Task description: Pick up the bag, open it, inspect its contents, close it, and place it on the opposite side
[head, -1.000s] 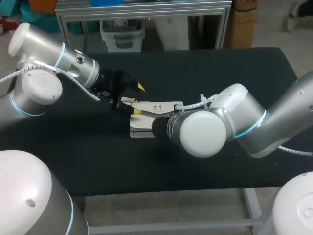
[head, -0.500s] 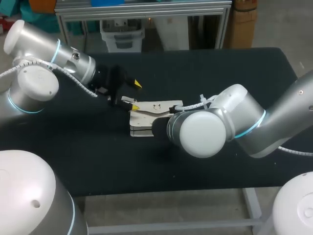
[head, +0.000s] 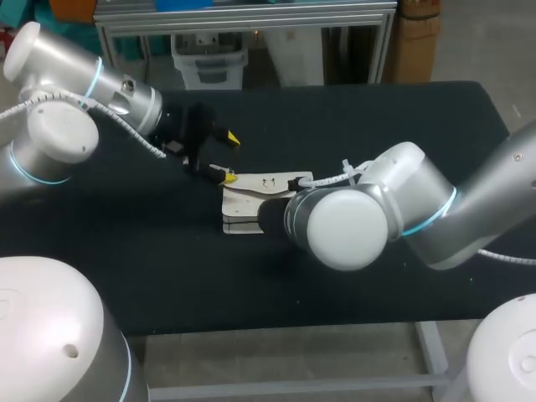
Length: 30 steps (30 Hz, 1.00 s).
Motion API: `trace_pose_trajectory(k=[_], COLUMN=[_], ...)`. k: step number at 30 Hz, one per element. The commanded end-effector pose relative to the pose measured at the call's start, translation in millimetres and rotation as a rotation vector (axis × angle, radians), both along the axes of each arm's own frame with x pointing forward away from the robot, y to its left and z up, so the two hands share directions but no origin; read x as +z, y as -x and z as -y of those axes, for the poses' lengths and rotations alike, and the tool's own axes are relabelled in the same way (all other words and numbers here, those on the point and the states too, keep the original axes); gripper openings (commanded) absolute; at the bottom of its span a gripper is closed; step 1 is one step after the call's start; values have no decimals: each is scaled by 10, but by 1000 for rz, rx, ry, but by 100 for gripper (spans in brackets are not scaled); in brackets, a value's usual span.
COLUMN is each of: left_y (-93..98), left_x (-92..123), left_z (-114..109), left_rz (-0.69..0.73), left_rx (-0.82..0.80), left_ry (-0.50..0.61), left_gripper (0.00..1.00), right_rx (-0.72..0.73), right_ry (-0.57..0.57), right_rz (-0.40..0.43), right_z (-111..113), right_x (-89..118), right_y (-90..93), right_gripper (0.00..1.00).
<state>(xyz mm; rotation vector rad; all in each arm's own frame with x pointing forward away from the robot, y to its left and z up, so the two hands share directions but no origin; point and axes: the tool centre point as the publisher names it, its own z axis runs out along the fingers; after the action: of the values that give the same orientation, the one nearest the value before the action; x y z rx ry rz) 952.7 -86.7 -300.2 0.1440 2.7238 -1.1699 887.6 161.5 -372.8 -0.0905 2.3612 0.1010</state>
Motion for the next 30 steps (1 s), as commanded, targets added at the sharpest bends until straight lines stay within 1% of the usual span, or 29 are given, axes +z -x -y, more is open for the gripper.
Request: trace_pose_trajectory(k=[1, 5, 9, 10, 12, 13, 15, 18, 21, 23, 24, 25, 26, 30], left_y=[-11, -8, -27, -50, -82, -102, -150, -187, -174, -173, -176, -168, -168, -168], left_x=[13, 19, 91, 136, 201, 231, 259, 281, 300, 323, 337, 355, 355, 355], left_z=[-7, -17, -68, -24, 35, 16, -51, -149, -202, -237, -257, -267, -267, -267], left_rz=[-8, -33, -92, -119, -180, -216, -296, -408, -511, -588, -601, -574, -574, -574], left_rx=[2, 22, 62, 87, 124, 152, 204, 259, 258, 258, 266, 300, 300, 300], left_ry=[0, 6, 17, 15, 23, 24, 28, 19, 30, 49, 36, -13, -13, -13], left_gripper=[100, 100, 100, 100, 100, 100, 100, 100, 100, 100, 100, 100, 100, 100], right_rx=[-6, -6, -24, -28, -53, -60, -89, -133, -154, -150, -134, -121, -113, -113], right_ry=[-28, -36, -46, -52, -61, -71, -82, -83, -114, -156, -195, -206, -178, -178], right_rz=[242, 244, 206, 196, 152, 139, 69, 5, -82, -156, -194, -217, -228, -228], right_z=[60, 70, 117, 140, 198, 230, 294, 376, 454, 515, 548, 575, 599, 599], right_x=[43, 118, 263, 307, 391, 432, 500, 586, 650, 684, 703, 723, 747, 747], right_y=[98, 157, 217, 229, 235, 241, 229, 207, 178, 149, 132, 117, 106, 106], right_gripper=[100, 100, 100, 100, 100, 100, 100, 100, 100, 100, 100, 100, 100, 100])
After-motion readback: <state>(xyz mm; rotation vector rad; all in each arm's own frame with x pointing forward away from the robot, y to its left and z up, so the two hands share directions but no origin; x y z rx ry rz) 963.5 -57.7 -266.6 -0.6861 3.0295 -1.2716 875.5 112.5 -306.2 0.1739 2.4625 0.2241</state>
